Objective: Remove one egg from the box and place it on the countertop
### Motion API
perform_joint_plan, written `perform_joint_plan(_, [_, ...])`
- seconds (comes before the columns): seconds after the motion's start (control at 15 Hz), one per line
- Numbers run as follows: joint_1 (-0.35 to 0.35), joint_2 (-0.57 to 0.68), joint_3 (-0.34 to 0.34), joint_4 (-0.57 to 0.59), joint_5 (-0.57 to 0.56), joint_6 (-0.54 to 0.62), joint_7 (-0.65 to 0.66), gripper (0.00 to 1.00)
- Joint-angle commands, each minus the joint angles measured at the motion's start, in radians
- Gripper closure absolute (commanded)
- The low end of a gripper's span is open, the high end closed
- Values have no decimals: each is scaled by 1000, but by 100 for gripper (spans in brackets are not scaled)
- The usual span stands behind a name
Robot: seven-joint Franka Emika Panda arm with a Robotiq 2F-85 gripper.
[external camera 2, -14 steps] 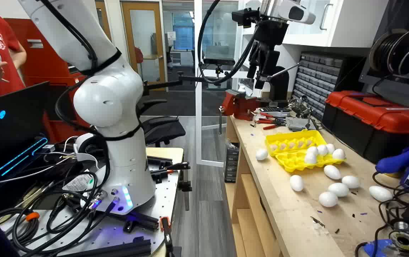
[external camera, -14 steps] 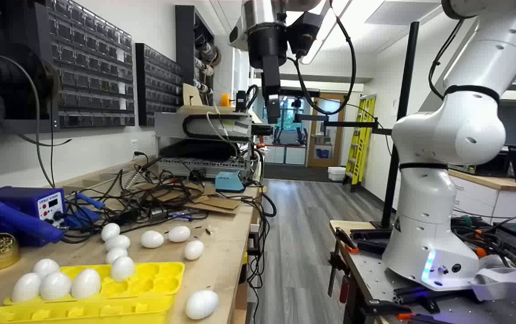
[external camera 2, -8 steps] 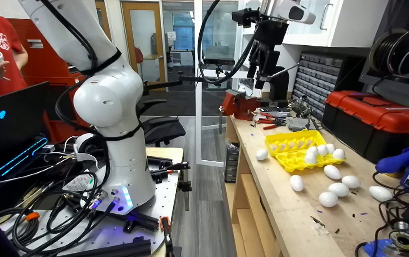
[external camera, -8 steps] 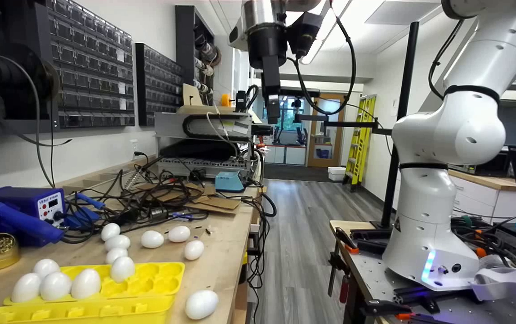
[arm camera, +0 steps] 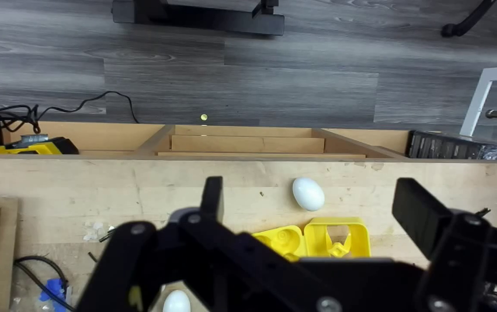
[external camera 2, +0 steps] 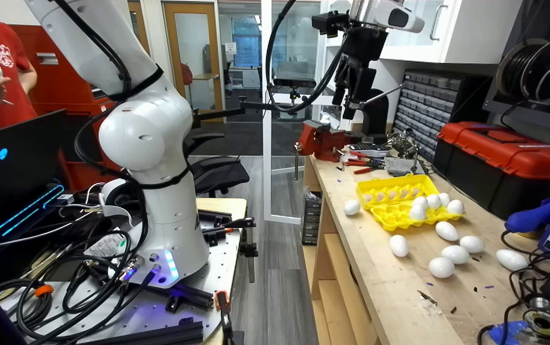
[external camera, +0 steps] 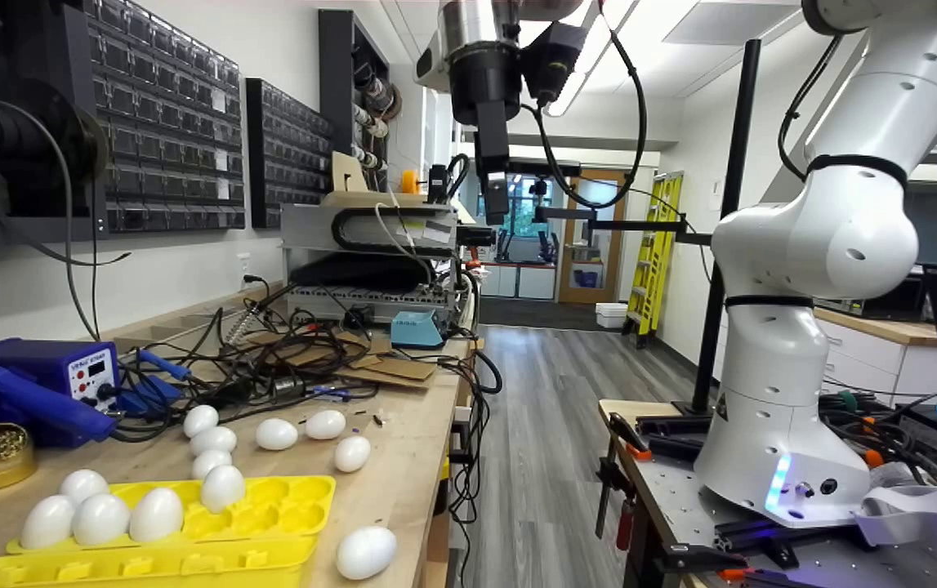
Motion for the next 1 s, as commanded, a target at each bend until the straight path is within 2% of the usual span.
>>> perform_joint_plan(0.0, [-7,0,6,2,2,-3,-2,0])
perform_joint_plan(0.4, [-7,5,16,-7,-9,29,6,0])
perform_joint_plan(0.53, [-7,22,36,-11,-28,85,27,0])
perform_joint_plan(0.93, [8,151,125,-1,-56,366,133,0])
